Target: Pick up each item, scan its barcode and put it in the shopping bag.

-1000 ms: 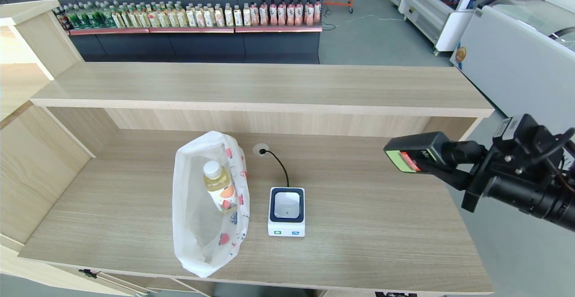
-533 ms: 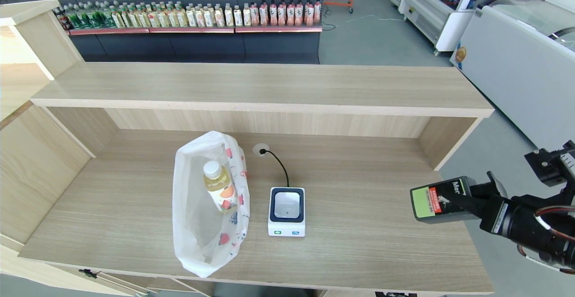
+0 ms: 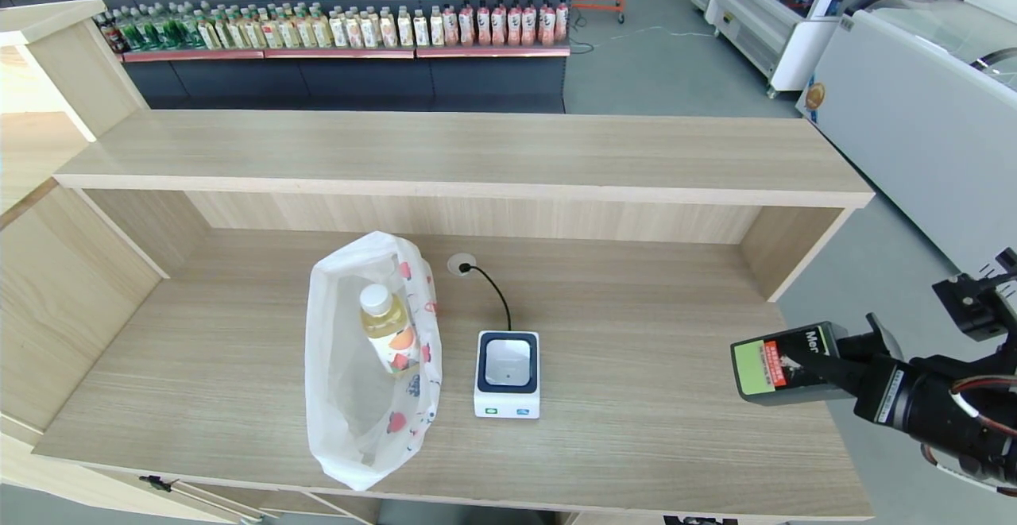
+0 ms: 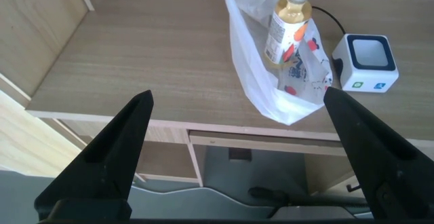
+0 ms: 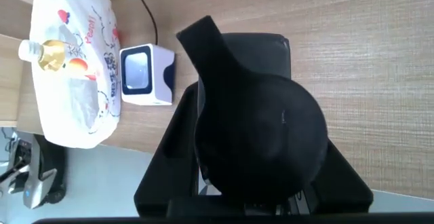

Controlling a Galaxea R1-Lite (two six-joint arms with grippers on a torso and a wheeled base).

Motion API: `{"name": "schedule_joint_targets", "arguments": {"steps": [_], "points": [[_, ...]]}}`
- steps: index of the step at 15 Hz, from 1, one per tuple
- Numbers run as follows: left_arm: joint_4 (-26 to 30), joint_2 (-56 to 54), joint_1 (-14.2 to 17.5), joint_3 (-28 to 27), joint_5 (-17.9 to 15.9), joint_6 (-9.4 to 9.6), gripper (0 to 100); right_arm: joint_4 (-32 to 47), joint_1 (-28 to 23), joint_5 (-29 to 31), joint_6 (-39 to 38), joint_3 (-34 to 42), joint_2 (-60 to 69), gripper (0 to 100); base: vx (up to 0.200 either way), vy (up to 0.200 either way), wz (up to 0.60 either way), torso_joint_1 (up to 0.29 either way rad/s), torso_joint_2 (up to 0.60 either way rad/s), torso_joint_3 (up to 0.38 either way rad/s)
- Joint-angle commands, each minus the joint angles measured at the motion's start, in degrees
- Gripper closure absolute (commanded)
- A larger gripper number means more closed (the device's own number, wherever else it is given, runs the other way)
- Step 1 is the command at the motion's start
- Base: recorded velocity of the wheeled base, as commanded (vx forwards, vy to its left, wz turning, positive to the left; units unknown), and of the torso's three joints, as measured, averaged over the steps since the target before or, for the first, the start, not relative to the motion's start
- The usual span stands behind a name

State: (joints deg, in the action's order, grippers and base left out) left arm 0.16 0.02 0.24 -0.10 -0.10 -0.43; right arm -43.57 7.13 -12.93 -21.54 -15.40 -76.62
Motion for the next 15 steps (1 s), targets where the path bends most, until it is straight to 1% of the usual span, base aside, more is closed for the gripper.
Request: {"name": "schedule_joint_targets", "arguments": {"steps": [1, 4, 11, 15], "points": [[0.0, 0.0, 0.0, 0.0, 0.0, 0.08, 0, 0.0, -0.2, 0.0, 0.0, 0.3, 0.5, 100, 0.0, 0.0, 0.0, 0.0, 0.0, 0.0], [0.0, 0.0, 0.0, 0.0, 0.0, 0.16, 0, 0.0, -0.1, -0.1, 0.0, 0.1, 1.2, 100, 0.0, 0.0, 0.0, 0.0, 0.0, 0.0], [0.0, 0.0, 0.0, 0.0, 0.0, 0.16, 0, 0.2, 0.4, -0.5, -0.1, -0.2, 3.1, 100, 0.0, 0.2, 0.0, 0.006, 0.0, 0.003], [0.0, 0.0, 0.0, 0.0, 0.0, 0.16, 0, 1.2, 1.8, -3.4, -0.1, -0.7, 2.3, 100, 0.0, 0.2, 0.0, 0.001, 0.0, 0.001]]}}
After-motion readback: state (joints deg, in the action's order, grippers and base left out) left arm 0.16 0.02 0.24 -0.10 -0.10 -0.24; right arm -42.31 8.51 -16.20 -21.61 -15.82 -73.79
